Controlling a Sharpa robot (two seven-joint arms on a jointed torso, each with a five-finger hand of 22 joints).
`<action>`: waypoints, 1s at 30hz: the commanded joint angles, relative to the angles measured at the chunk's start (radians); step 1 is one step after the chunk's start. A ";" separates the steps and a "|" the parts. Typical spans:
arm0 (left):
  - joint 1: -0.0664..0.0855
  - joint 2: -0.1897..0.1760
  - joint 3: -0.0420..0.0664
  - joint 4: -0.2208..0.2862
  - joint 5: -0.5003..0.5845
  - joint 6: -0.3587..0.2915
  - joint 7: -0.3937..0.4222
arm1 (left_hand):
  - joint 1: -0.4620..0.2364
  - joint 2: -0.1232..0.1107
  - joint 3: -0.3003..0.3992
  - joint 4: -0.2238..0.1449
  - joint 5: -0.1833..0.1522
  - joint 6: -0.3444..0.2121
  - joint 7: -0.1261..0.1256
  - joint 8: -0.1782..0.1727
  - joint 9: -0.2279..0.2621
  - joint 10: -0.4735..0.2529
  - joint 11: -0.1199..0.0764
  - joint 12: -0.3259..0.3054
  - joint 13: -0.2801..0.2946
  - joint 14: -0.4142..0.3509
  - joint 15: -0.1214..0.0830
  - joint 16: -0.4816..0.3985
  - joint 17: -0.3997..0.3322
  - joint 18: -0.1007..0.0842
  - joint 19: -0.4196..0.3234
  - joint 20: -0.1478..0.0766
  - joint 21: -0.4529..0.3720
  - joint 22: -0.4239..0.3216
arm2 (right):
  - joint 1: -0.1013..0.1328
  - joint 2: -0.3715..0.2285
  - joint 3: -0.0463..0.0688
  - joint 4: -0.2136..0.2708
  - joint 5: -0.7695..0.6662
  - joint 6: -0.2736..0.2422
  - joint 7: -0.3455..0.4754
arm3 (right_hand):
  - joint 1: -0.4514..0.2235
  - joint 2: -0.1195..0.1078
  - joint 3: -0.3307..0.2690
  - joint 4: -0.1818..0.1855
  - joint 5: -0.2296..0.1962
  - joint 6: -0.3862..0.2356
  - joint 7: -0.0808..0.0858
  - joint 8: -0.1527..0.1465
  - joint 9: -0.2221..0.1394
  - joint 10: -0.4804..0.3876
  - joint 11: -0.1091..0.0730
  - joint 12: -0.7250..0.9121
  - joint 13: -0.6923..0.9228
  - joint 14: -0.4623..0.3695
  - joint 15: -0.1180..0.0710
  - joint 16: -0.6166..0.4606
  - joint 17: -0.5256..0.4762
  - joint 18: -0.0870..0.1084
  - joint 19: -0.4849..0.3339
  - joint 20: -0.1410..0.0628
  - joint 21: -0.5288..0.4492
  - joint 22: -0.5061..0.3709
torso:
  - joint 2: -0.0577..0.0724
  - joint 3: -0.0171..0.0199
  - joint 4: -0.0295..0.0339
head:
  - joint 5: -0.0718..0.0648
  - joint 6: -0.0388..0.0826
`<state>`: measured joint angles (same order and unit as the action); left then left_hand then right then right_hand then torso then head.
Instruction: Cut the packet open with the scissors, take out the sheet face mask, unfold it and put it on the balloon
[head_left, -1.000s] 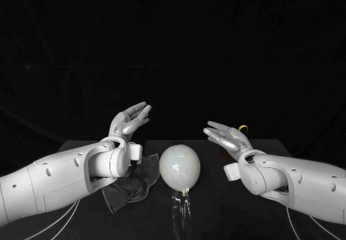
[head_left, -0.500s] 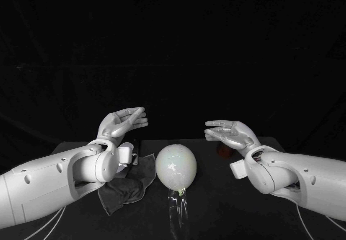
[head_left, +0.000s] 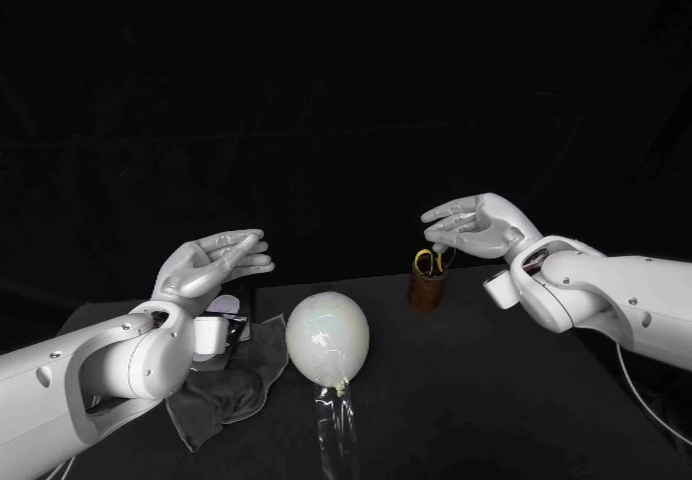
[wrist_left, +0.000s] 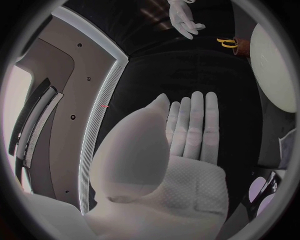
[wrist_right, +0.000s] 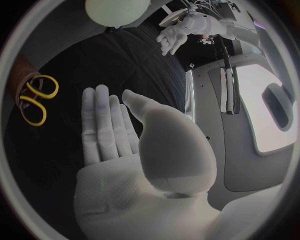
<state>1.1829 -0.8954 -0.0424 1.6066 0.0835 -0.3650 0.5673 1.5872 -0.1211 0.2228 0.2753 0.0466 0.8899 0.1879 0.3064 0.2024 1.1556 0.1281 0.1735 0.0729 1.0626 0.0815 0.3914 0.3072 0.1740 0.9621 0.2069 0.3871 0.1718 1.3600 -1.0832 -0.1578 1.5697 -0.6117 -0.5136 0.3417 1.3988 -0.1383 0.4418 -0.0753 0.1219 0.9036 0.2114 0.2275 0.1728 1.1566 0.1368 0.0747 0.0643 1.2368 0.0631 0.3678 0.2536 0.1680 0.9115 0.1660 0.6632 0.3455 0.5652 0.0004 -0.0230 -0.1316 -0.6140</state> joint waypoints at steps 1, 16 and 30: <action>-0.001 -0.004 0.000 0.012 -0.019 0.065 -0.018 | 0.002 -0.007 0.010 -0.001 0.004 0.013 0.000 0.002 -0.001 0.018 -0.007 -0.002 -0.001 0.025 -0.006 0.014 0.012 0.011 0.018 -0.006 0.014 0.006 | 0.017 -0.014 0.000 -0.032 -0.163 0.083 -0.079 | -0.007 -0.003 -0.005 0.000 -0.006 0.007 0.001 -0.004 -0.002 0.003 -0.002 -0.007 0.000 0.020 -0.006 0.014 0.012 0.014 0.010 -0.004 0.018 0.011 | 0.000 0.0002 -0.0005 | -0.021 -0.001; -0.002 -0.012 0.000 0.031 -0.018 0.062 -0.014 | -0.004 -0.026 0.043 0.009 0.003 0.050 -0.009 -0.008 -0.008 0.065 -0.018 -0.047 -0.007 0.082 -0.026 0.060 0.079 0.007 0.058 -0.040 0.078 0.039 | 0.056 -0.007 0.000 -0.167 -0.535 0.123 -0.246 | -0.034 -0.043 0.031 0.019 0.000 0.031 -0.006 -0.057 -0.024 -0.052 -0.009 -0.011 0.001 0.130 -0.029 0.368 0.317 0.015 0.073 -0.030 0.260 0.181 | 0.004 0.0010 0.0005 | -0.068 -0.003; -0.002 -0.015 0.000 0.025 -0.015 0.047 -0.019 | -0.016 -0.027 0.045 0.012 0.003 0.051 -0.006 -0.013 -0.010 0.068 -0.016 -0.054 -0.006 0.076 -0.024 0.066 0.092 0.006 0.052 -0.040 0.083 0.043 | 0.058 0.070 0.000 -0.222 -0.813 0.177 -0.386 | -0.022 -0.050 -0.028 0.048 -0.040 0.002 -0.016 -0.090 -0.033 -0.159 -0.002 -0.013 -0.001 0.188 -0.016 0.617 0.541 -0.030 0.229 -0.026 0.463 0.480 | 0.010 0.0086 -0.0012 | -0.074 -0.004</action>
<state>1.1801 -0.9111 -0.0435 1.6311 0.0689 -0.3262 0.5440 1.5815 -0.1450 0.2612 0.2868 0.0466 0.9385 0.1785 0.2976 0.1930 1.2137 0.1126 0.1227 0.0667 1.1382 0.0557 0.4529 0.3983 0.1698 1.0169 0.1699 0.4667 0.2133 1.4173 -1.0184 -0.1585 1.3525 -1.3184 -0.3809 0.0086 1.3700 -0.1884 0.4179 -0.0272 0.0871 0.9143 0.1963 0.1428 0.1408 1.0038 0.1342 0.0655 0.0635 1.4203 0.0463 0.9811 0.7909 0.1463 1.1364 0.1410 1.1246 0.8225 0.5738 0.0080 -0.0236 -0.2039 -0.6186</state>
